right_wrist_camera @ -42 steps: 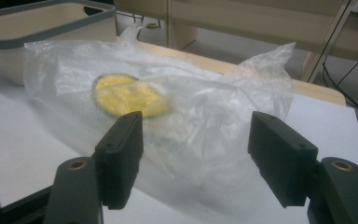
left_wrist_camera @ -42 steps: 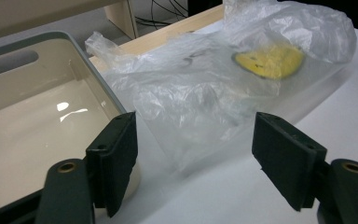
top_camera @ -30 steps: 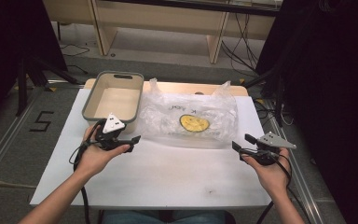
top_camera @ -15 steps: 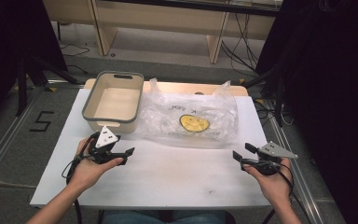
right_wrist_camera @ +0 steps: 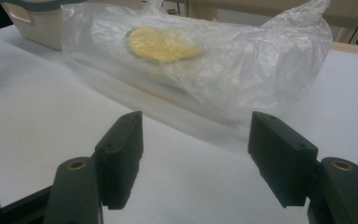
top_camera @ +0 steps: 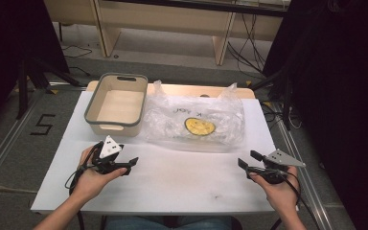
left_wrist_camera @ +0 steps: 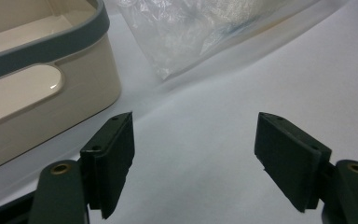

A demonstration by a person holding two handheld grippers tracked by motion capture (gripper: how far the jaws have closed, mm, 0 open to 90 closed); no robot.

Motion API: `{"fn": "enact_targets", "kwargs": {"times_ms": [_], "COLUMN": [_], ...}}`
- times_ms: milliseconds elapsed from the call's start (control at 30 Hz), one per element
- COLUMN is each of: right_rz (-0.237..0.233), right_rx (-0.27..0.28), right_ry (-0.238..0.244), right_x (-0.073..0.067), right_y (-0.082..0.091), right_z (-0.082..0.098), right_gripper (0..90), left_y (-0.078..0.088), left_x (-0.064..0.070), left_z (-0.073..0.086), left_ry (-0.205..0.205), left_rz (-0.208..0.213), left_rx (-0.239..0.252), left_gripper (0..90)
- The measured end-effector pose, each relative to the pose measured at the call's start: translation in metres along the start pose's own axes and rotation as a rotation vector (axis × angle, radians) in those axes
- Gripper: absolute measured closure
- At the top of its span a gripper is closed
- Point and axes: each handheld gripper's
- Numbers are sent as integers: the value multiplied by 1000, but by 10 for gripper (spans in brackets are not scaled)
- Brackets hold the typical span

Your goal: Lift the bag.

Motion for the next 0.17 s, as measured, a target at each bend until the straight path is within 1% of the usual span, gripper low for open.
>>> {"fn": "enact_targets", "kwargs": {"times_ms": [167], "right_rz": [-3], "right_rx": [8], "right_ry": [-6], "right_x": [0], "right_y": [1], "right_z": [1], "right_gripper": [360], "left_y": [1], "left_x": [-1], "left_z": [2], "left_ry": [5], "left_rz": [-6], "left_rx": [1], "left_gripper": [269]}}
Point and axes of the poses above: each handheld gripper's, and its own axes: y roughly backward along the jaws, z roughly out of its underside, x roughly to its right, and after that the axes turned 4 degrees about z, right-handed
